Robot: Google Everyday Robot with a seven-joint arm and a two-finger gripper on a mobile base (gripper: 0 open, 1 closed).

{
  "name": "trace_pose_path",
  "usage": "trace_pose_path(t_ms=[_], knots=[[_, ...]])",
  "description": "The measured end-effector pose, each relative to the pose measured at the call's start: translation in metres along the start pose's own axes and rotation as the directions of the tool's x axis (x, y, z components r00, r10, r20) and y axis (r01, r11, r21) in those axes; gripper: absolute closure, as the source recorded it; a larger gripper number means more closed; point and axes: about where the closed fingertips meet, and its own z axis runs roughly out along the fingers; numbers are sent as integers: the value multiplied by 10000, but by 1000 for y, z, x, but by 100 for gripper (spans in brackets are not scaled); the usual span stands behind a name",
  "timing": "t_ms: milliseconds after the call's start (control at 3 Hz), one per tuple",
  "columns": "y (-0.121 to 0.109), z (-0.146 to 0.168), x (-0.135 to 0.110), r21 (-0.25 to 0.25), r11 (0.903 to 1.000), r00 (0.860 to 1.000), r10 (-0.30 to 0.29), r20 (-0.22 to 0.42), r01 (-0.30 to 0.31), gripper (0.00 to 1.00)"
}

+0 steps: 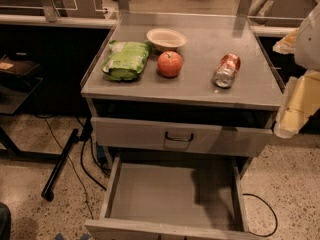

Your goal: Place apple into middle drawer

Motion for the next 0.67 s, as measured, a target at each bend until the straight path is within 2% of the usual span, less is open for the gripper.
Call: trace_pose_path(t_ms=[333,667], knots=[[0,0,0,0,10000,10000,0,0,0,0],[-13,9,-18,-15,9999,9999,-172,9,173,0]])
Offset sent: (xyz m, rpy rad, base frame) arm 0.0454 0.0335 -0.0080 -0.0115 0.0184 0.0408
